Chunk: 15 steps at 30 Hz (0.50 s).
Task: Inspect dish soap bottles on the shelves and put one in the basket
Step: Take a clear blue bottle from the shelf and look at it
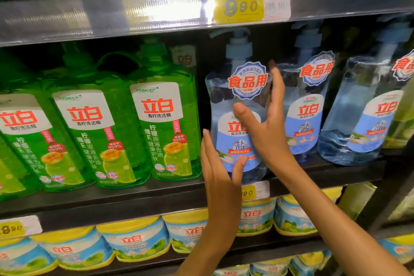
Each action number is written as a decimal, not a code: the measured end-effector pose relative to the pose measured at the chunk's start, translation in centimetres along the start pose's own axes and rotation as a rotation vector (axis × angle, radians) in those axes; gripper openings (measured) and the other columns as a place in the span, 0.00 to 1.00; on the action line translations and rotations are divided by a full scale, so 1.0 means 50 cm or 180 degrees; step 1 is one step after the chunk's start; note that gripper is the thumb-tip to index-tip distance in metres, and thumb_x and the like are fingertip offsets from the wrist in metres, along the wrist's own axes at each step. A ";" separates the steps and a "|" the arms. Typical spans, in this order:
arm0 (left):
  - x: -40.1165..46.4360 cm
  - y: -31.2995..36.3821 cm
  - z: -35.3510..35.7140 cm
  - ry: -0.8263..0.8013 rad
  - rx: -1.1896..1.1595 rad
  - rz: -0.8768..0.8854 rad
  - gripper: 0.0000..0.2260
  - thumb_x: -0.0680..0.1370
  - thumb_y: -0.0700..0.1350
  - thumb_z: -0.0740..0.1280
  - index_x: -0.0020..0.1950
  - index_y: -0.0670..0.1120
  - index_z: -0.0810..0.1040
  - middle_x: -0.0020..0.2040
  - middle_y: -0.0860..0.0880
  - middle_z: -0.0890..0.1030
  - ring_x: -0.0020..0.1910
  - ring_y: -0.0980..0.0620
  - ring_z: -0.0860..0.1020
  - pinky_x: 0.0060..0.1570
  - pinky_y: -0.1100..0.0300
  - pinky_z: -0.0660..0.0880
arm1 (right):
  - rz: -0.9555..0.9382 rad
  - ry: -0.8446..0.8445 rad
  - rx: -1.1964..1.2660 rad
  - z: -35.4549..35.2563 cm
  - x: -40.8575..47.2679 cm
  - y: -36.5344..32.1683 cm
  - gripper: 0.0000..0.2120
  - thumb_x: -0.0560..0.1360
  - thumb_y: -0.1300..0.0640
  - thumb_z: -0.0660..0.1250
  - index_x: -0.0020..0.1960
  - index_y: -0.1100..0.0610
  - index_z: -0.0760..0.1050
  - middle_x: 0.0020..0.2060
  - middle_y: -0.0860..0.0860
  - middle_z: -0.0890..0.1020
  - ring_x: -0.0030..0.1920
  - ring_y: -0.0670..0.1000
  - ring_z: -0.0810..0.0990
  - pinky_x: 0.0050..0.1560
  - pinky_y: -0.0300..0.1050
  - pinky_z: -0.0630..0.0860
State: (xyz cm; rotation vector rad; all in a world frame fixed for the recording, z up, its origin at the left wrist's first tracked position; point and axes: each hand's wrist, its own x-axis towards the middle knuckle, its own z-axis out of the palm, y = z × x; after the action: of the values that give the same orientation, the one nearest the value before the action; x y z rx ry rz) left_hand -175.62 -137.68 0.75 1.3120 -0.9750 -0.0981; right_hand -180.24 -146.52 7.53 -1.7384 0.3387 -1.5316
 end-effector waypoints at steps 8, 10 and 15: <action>0.005 -0.010 -0.003 -0.0264 0.0318 0.0006 0.35 0.78 0.41 0.66 0.72 0.54 0.43 0.74 0.56 0.50 0.77 0.52 0.53 0.73 0.53 0.61 | 0.0149 0.0275 -0.0057 0.016 0.005 0.022 0.38 0.69 0.44 0.71 0.72 0.50 0.56 0.70 0.54 0.71 0.68 0.48 0.72 0.65 0.42 0.73; 0.008 -0.009 -0.005 -0.0322 0.0331 0.0021 0.35 0.78 0.41 0.65 0.73 0.52 0.43 0.75 0.55 0.49 0.77 0.53 0.51 0.73 0.58 0.60 | 0.0213 0.0318 -0.0154 0.020 0.008 0.022 0.40 0.69 0.42 0.70 0.73 0.52 0.56 0.69 0.55 0.71 0.68 0.50 0.73 0.66 0.49 0.73; 0.023 -0.009 -0.010 -0.0428 0.0595 -0.0134 0.36 0.78 0.41 0.65 0.72 0.52 0.41 0.78 0.48 0.49 0.77 0.50 0.52 0.74 0.52 0.59 | 0.0429 0.0224 -0.0555 0.029 0.007 0.004 0.46 0.70 0.40 0.68 0.78 0.57 0.51 0.74 0.57 0.65 0.73 0.54 0.66 0.70 0.54 0.67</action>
State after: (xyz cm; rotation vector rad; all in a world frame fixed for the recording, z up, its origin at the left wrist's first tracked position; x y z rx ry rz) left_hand -174.39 -138.09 1.04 1.5129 -1.0909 -0.1313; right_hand -178.77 -146.33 7.70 -1.7580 0.6291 -1.5049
